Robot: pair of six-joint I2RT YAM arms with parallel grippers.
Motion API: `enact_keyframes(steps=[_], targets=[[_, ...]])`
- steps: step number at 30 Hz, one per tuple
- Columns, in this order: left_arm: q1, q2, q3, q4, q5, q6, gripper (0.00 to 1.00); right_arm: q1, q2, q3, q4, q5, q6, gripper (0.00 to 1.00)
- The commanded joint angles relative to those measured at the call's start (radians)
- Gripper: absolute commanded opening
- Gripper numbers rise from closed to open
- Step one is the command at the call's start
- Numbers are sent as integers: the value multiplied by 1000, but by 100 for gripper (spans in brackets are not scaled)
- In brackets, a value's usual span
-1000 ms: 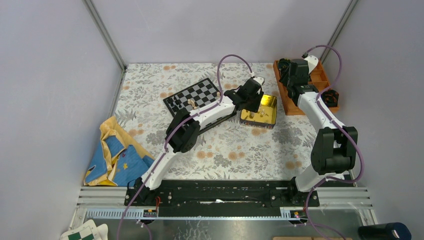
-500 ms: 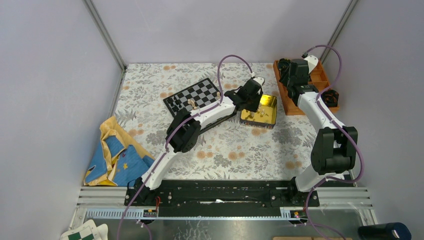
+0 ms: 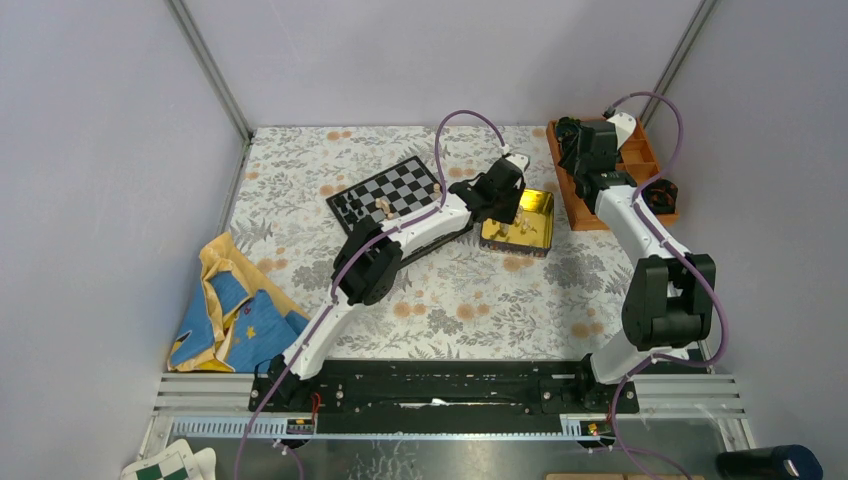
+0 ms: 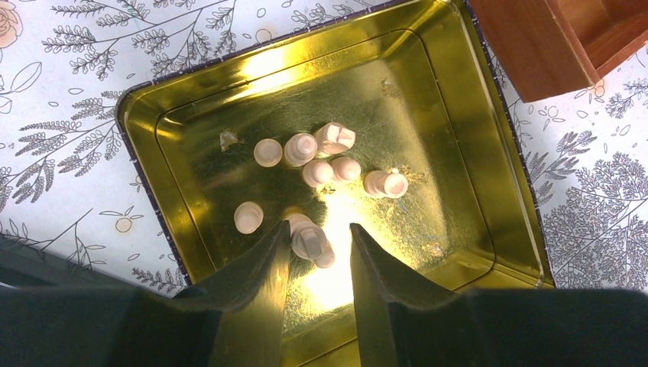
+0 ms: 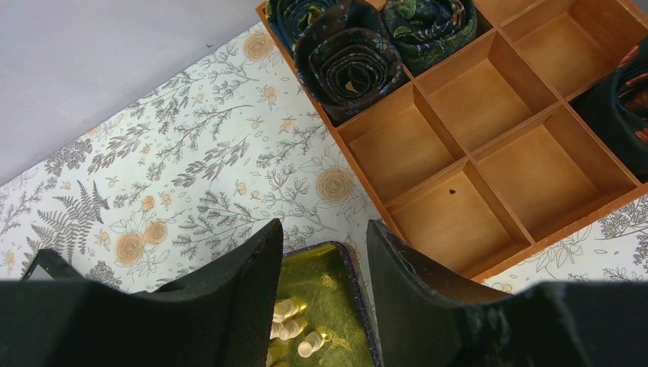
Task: Set up the chess pieces on the board
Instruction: Pick up the chess piece from the storage box.
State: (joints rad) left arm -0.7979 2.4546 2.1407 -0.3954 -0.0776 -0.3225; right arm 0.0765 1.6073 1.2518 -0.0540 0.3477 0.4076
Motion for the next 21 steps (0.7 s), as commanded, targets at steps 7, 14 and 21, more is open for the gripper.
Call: enact_keyframes(steps=[7, 14, 21], targets=[[-6, 17, -20, 73, -16, -3, 40, 0, -66, -8, 40, 10, -7, 51], [-5, 19, -43, 84, -23, 3, 39, -1, -70, -18, 42, 12, -4, 51], [-6, 13, -56, 91, -48, 14, 19, -1, -75, -22, 45, 11, -4, 50]])
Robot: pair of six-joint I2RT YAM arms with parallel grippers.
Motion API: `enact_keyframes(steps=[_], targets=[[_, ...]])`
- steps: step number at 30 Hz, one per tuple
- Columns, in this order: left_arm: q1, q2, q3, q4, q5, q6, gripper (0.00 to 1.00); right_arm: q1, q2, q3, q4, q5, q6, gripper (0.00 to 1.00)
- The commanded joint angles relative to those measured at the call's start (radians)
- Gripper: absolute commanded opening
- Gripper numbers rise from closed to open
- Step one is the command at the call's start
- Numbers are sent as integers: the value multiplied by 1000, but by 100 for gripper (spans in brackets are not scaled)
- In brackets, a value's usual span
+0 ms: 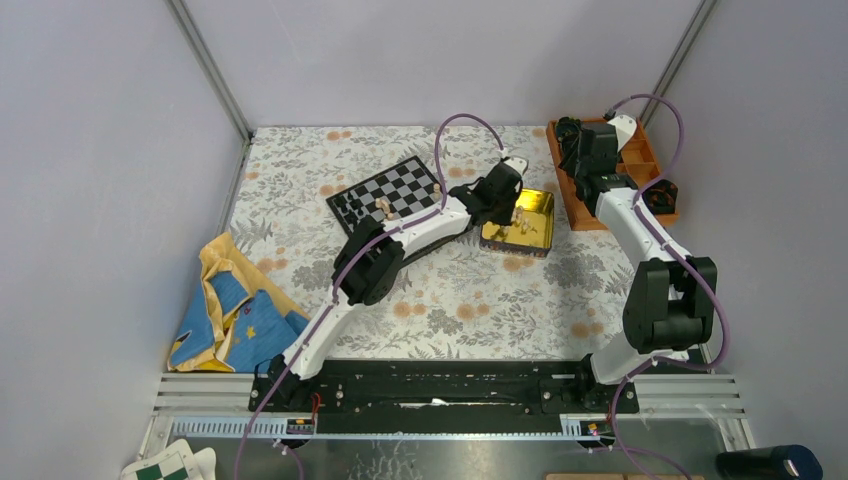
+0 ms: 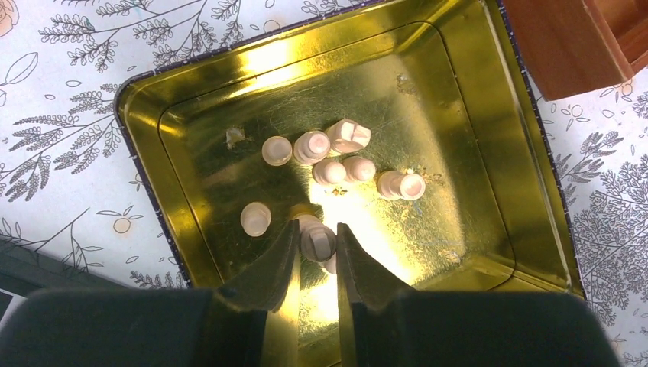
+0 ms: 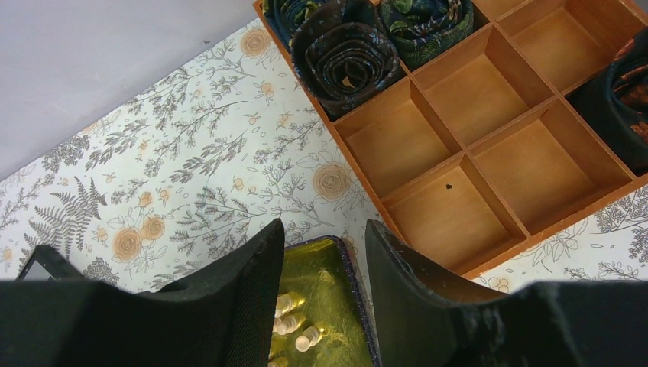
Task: Set up the chess pieces on the board
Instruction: Pick up the chess piece from the storage box, then place the chess piece on the chessboard.
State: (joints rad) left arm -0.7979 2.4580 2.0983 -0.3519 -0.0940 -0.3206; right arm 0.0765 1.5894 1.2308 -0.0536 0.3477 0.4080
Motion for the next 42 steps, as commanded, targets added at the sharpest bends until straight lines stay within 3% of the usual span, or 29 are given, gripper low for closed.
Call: enact_keyframes(steps=[1, 18, 27, 33, 42], targets=[[-6, 6, -16, 48, -36, 14, 18, -1, -57, -1, 44, 12, -5, 50], [-6, -156, -80, 64, -104, 62, 0, -1, -71, 0, 43, 19, -12, 50], [0, -258, -94, 60, -233, 93, 0, -1, -69, -1, 44, 10, -15, 49], [119, -334, -136, 49, -271, 15, 0, 0, -65, 12, 44, 1, -20, 49], [303, -300, -115, -20, -225, -77, 0, -1, -42, 41, 44, -22, -6, 49]])
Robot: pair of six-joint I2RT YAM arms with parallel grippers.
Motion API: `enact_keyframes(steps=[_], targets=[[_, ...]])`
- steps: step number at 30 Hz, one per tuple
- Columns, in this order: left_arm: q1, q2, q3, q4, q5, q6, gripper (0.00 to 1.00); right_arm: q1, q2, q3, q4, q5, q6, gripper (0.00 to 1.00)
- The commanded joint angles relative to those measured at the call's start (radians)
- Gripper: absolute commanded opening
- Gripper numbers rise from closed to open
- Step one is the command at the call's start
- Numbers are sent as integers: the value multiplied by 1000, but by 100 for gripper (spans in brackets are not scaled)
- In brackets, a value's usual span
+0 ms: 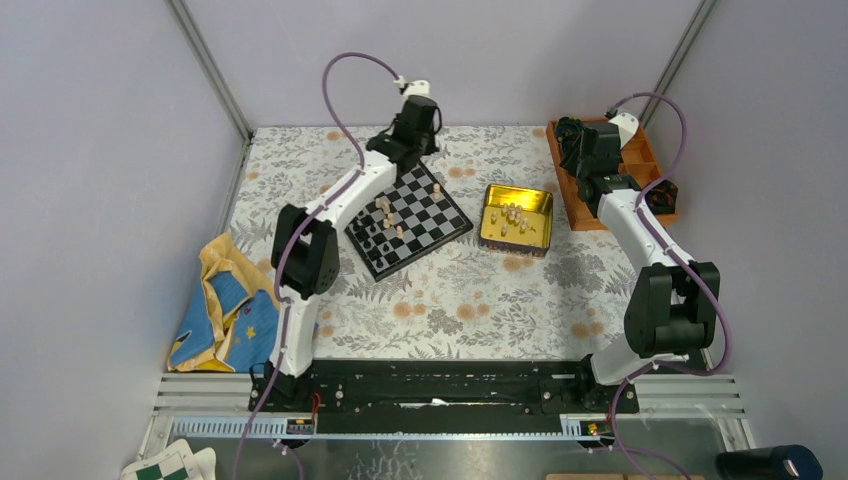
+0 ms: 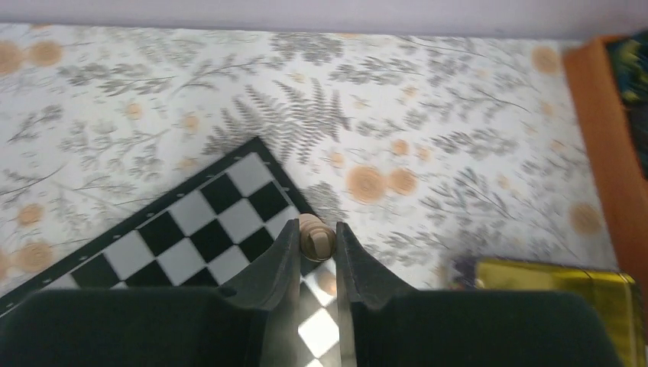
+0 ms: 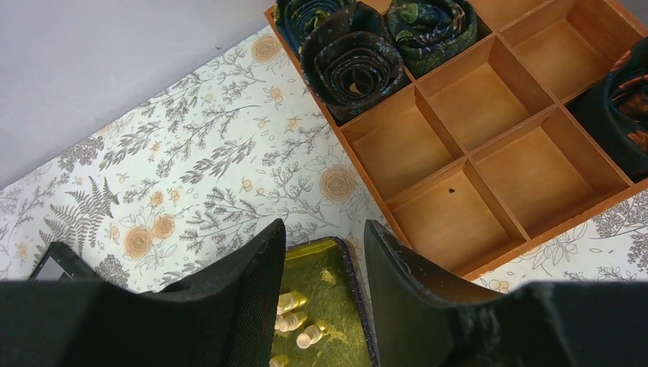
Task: Set up the chess pieces on the board
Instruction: Place the chess piece on the chessboard.
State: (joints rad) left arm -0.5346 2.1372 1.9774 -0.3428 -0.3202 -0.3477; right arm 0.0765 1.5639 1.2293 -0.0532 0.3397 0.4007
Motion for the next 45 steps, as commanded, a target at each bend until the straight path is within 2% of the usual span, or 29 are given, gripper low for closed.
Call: enact_keyframes(steps=[1, 12, 31, 45], targets=[[52, 31, 18, -39, 13, -56, 0, 0, -15, 45, 43, -14, 1, 49], [93, 143, 111, -113, 137, -90, 0, -1, 6, 54, 44, -22, 3, 49], [104, 195, 95, -124, 191, -129, 0, 0, 8, 32, 76, -30, 10, 49], [108, 189, 15, -32, 196, -131, 0, 0, -5, 22, 73, -36, 6, 49]])
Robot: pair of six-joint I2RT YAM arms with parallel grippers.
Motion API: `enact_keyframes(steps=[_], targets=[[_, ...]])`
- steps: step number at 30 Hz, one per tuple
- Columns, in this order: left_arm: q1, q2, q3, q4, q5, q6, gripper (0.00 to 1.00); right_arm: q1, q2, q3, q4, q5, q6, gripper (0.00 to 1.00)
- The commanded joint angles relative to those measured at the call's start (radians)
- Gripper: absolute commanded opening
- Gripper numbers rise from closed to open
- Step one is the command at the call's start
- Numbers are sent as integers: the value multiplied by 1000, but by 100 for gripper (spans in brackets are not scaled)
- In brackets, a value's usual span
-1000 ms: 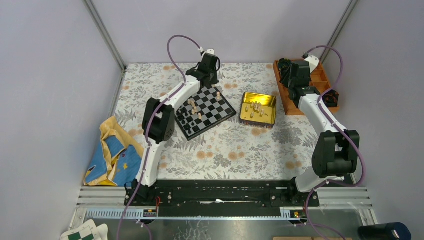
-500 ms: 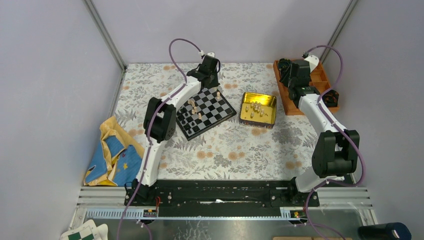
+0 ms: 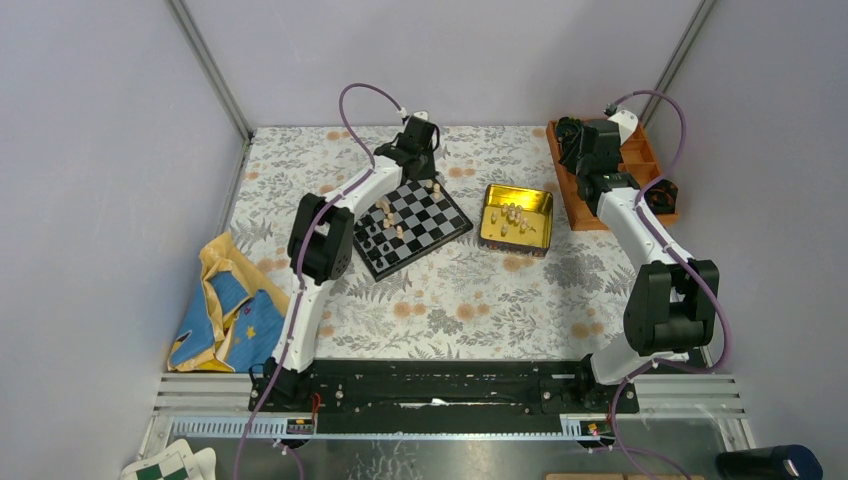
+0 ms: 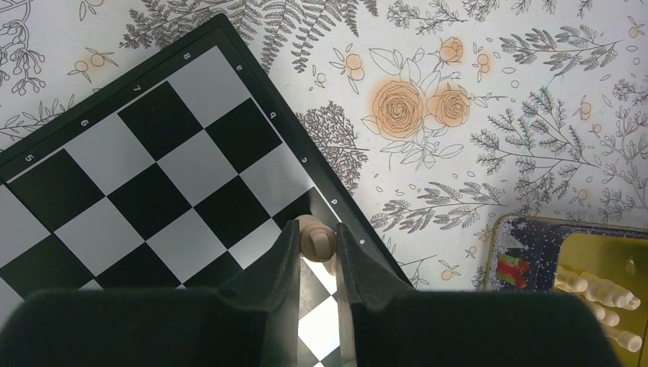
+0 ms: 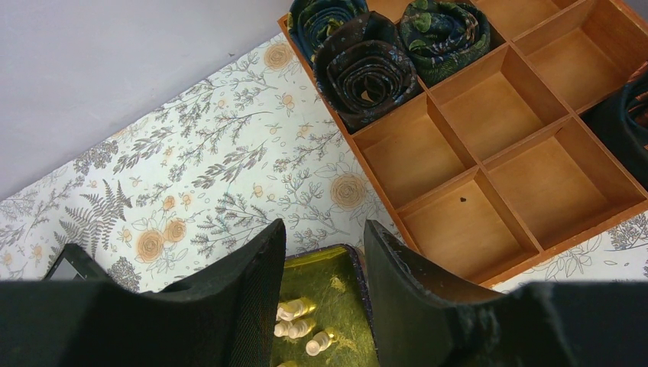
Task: Set up the chess pieces on the board
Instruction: Place the chess piece on the chessboard.
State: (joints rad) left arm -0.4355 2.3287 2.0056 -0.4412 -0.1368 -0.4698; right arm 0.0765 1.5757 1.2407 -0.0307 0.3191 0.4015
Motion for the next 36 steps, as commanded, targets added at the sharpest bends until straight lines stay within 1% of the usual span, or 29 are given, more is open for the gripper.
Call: enact_keyframes(steps=[1, 23, 30, 36], targets=[[9, -3, -16, 69, 14, -9, 0, 0, -17, 11, 51, -15, 5, 49], [9, 16, -47, 102, 31, -10, 2, 0, -17, 0, 50, -17, 12, 49], [9, 22, -52, 102, 34, -6, 5, 0, -16, 0, 51, -19, 17, 49], [9, 31, -61, 102, 35, -1, 11, 0, -13, 6, 49, -21, 17, 49]])
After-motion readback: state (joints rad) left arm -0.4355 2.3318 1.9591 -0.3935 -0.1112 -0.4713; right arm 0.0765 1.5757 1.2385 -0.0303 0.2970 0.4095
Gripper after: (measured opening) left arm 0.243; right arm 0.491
